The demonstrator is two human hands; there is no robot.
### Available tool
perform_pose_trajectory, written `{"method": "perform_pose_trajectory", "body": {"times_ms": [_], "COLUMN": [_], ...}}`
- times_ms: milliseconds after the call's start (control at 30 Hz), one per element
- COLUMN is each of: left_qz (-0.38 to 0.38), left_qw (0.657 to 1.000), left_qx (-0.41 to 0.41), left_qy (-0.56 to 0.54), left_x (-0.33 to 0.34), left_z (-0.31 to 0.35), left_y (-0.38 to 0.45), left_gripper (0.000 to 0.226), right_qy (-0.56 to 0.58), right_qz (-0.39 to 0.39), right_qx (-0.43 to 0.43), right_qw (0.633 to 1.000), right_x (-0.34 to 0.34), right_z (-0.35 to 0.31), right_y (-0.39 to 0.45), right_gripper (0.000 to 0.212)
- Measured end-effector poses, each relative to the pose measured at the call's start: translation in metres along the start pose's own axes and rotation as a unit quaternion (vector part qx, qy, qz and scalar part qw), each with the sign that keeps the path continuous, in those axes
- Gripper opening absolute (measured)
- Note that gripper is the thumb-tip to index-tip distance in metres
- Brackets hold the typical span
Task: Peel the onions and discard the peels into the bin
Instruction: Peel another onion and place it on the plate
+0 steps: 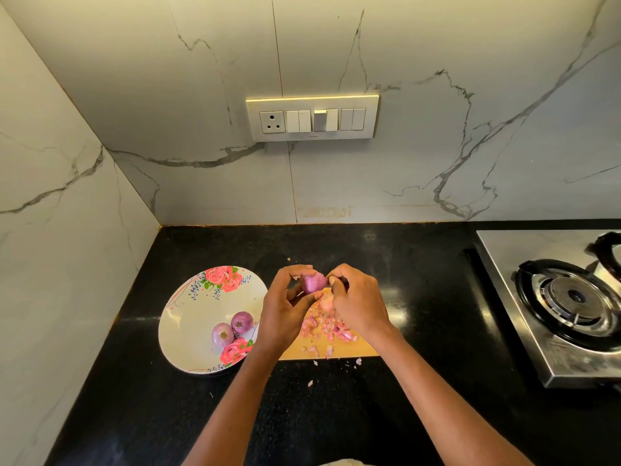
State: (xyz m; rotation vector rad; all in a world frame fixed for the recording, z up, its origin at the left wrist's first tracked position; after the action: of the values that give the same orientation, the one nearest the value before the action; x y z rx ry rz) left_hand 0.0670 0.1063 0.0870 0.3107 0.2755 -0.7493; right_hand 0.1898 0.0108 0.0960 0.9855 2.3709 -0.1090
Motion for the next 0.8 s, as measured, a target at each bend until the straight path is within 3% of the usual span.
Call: {"method": "perform_pose_trajectory", "body": {"times_ms": [167, 300, 400, 533, 633, 800], "left_qz": [-0.013, -0.022, -0.03, -0.005, 0.011, -0.038], "left_qw": [0.998, 0.996, 0.995, 0.998, 0.992, 0.99], "left_qx": [0.028, 0.021, -0.014, -0.055, -0.106, -0.126], "left_qy": [-0.046, -0.081, -0.094, -0.038, -0.067, -0.057], "left_x": [0.003, 0.005, 0.007, 0.0, -0.003, 0.003], "left_z": [0.01, 0.008, 0.0, -0.013, -0.018, -0.028], "left_y": [-0.001, -0.001, -0.001, 0.004, 0.005, 0.007], "left_gripper": [0.036, 0.035, 0.037, 0.04, 0.041, 0.053], "right_qy": [0.092, 0.269, 0.318, 0.255, 0.213, 0.182], "right_qz": [-0.003, -0.023, -0.042, -0.06, -0.089, -0.045], "right_qx": [0.112, 0.246, 0.293, 0.192, 0.095, 0.027], "right_qw": [0.989, 0.931, 0.9, 0.946, 0.968, 0.982], "right_x": [0.001, 0.013, 0.018, 0.011, 0.01, 0.0], "right_z": [0.015, 0.029, 0.033, 0.031, 0.024, 0.021], "right_y": [0.001, -0.001, -0.004, 0.001, 0.004, 0.007], "right_gripper": [0.018, 0.025, 0.027, 0.022, 0.016, 0.013]}}
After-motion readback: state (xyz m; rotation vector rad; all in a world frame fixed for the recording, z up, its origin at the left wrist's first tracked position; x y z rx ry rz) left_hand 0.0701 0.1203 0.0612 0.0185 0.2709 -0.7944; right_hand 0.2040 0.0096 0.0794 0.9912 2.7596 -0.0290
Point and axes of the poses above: each hand's wrist, its own y-axis towards the middle knuckle, its own x-axis out of the palm, z = x × y, the point moved 7 cm from there along y, towards the middle knuckle, and after that the axes turned 10 degrees about y, right-handed, at the moved point
